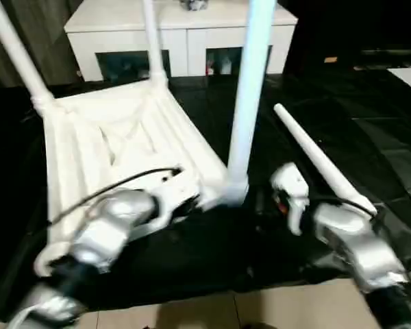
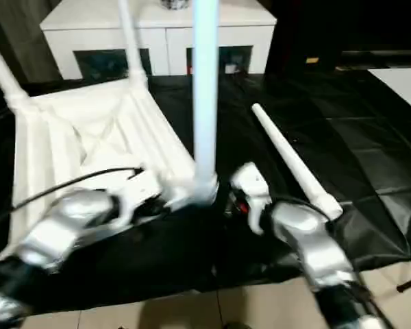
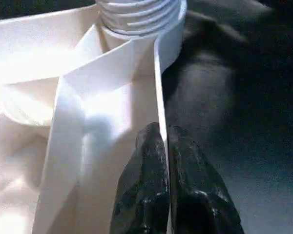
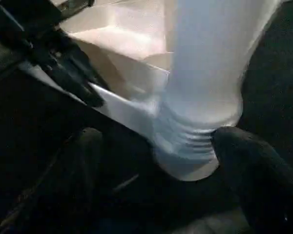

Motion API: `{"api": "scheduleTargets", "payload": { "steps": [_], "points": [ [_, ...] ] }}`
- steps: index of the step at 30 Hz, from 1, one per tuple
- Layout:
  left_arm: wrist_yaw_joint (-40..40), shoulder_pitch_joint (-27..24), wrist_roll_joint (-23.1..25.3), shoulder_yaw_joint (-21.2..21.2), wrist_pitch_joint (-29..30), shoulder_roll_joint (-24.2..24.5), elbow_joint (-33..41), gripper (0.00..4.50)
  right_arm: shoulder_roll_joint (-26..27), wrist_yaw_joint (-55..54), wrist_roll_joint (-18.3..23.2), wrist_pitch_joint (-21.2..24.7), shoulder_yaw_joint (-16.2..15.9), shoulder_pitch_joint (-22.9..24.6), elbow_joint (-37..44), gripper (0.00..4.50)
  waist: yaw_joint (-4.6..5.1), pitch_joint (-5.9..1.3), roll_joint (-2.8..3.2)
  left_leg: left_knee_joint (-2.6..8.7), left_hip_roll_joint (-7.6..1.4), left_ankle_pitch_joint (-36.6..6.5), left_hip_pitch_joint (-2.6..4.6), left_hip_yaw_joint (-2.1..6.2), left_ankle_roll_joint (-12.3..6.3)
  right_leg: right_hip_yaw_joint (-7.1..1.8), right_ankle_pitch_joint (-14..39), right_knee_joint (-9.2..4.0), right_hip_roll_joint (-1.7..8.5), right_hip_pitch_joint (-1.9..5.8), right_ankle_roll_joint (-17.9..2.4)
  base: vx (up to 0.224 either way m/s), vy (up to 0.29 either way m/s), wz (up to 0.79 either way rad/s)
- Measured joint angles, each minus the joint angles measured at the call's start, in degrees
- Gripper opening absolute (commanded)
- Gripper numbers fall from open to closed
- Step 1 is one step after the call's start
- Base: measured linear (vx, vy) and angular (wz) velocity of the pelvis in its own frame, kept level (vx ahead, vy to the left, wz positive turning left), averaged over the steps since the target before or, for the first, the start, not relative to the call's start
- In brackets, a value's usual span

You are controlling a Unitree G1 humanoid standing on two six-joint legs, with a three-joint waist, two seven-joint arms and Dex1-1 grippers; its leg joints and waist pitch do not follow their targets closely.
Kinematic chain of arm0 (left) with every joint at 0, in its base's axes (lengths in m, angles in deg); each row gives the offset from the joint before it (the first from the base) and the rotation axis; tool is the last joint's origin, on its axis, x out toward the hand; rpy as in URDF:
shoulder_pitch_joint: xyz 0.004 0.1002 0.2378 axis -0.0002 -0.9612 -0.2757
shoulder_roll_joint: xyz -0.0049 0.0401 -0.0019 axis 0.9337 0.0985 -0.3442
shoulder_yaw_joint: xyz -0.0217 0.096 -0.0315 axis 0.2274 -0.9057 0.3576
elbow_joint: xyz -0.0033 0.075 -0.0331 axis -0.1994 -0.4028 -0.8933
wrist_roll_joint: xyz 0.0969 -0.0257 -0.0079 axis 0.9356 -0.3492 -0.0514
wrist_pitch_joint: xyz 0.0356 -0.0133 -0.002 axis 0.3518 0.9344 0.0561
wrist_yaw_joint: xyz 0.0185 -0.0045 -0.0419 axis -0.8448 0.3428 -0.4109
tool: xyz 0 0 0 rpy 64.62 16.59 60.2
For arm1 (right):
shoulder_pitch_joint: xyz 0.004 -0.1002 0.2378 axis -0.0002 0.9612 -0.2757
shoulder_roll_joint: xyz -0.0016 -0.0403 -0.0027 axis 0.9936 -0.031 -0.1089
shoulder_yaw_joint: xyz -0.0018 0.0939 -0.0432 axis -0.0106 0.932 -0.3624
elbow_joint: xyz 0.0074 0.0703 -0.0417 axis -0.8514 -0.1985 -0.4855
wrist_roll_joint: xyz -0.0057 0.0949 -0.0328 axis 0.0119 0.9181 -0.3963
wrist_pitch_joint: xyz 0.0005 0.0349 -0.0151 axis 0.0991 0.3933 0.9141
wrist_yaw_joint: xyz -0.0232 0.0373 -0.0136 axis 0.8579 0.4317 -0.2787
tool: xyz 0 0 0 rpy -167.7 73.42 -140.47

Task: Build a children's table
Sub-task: Insert table leg to table base

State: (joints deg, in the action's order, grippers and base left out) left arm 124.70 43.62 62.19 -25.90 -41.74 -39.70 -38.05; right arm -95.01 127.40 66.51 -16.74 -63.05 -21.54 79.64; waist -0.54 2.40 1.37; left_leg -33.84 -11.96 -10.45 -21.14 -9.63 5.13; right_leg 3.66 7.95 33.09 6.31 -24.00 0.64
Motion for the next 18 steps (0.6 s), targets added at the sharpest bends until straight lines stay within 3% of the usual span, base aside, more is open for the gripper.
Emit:
{"api": "scheduleTargets", "payload": {
  "steps": [6, 11, 18],
  "points": [
    [4.4, -0.7, -1.2, -1.8, -0.1, 0.9, 2.1, 0.0, -0.3, 2.3, -1.0, -0.1, -0.7, -2.5, -1.8, 3.97, -1.41, 0.0, -0.02, -0.03, 0.0, 0.0, -0.05, -0.08, 0.0, -0.2, 0.0, 0.02, 0.03, 0.07, 0.0, 0.0, 0.0, 0.0],
    [4.4, -0.7, -1.1, -1.8, -0.1, 0.9, 2.1, 0.0, 0.9, 2.0, -1.2, -1.0, -1.2, -3.3, -4.2, 3.97, -1.37, 0.0, -0.05, -0.03, 0.01, 0.0, -0.05, -0.08, 0.0, -0.2, 0.0, 0.06, 0.02, 0.05, 0.0, 0.0, 0.0, 0.0],
    [4.6, -0.7, -1.4, -1.8, -0.2, 1.1, 2.1, 0.0, 0.9, 3.8, -2.3, -1.2, -2.7, -3.9, -6.5, 3.25, -1.41, 0.0, -0.05, -0.03, 0.01, 0.0, -0.07, -0.08, 0.0, -0.18, 0.0, 0.07, 0.02, 0.04, 0.0, 0.0, 0.0, 0.0]
  ]
}}
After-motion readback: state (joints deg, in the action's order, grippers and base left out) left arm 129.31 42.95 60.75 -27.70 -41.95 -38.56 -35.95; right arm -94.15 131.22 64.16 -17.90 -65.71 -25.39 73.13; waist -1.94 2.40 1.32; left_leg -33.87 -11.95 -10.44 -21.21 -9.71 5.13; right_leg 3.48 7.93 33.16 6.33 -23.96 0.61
